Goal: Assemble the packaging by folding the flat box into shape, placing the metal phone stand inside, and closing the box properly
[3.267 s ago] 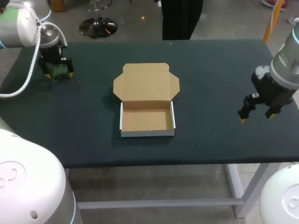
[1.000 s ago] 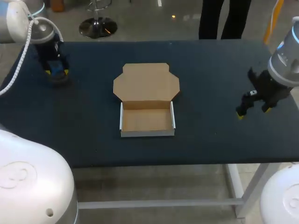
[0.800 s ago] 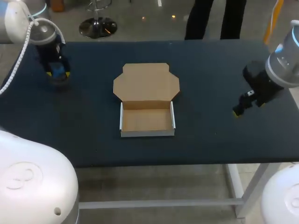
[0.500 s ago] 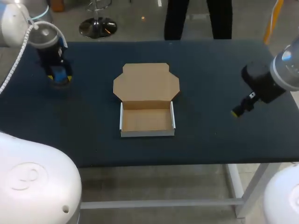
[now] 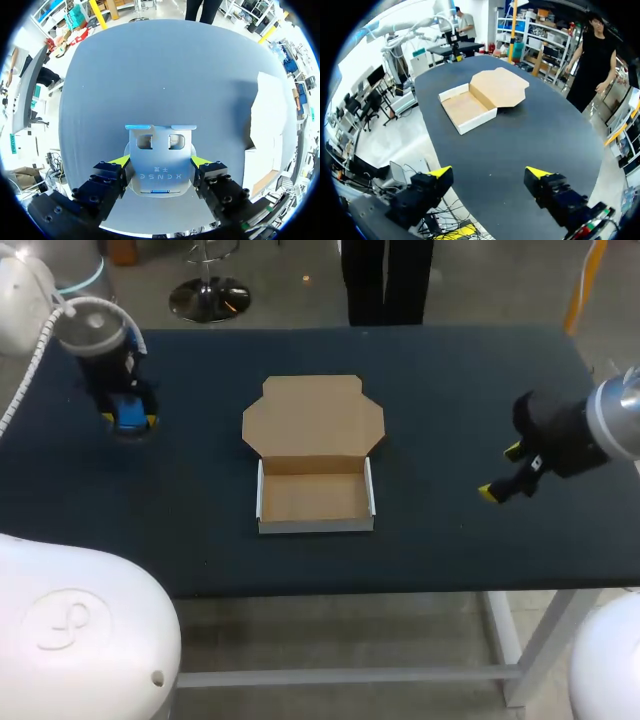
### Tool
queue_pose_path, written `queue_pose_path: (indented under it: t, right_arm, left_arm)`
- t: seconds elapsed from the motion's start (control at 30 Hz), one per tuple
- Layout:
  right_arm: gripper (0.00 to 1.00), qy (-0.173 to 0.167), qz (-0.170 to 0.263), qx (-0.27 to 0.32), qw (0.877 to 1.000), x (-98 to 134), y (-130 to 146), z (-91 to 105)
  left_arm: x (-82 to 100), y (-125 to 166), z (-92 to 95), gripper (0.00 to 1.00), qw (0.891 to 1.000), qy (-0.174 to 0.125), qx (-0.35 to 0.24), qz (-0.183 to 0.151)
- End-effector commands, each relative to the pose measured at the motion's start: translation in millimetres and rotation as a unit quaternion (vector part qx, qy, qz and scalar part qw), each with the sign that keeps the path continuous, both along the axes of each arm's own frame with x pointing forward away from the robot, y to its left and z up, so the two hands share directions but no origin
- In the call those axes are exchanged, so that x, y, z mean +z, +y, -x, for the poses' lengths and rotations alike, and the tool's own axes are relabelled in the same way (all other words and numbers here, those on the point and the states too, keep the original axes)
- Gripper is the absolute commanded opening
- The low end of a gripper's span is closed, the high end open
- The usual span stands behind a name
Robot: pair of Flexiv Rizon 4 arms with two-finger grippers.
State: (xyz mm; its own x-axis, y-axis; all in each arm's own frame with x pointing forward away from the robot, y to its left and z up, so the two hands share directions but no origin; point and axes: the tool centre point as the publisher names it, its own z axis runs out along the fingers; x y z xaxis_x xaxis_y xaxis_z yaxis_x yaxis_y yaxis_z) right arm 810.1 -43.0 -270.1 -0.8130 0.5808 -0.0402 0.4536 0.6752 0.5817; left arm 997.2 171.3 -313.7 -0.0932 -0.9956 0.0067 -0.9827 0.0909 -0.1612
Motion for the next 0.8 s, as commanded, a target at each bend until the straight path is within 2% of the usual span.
queue_pose_path:
  t: [0.03, 0.23, 0.5, 0.8]
  right_arm:
    - [1.0, -0.027, -0.045, 0.013, 0.999, -11.7, 5.0, -4.2]
    - [1.0, -0.025, -0.053, 0.042, 0.997, -15.9, 15.3, -4.4]
    - [1.0, 0.005, -0.042, 0.074, 0.996, -30.0, 31.0, -11.5]
    - [1.0, 0.006, -0.047, 0.082, 0.995, -36.8, 36.4, -15.4]
  left_arm:
    - [5.9, -2.9, 12.3, 0.0, 1.0, -0.023, 0.001, -0.001]
    - [8.5, -6.3, 20.4, 0.0, 1.0, -0.021, -0.004, -0.001]
    - [14.2, -7.2, 31.1, 0.0, 1.0, -0.023, -0.006, -0.001]
    - [20.4, -9.1, 45.8, 0.0, 1.0, -0.026, -0.006, -0.004]
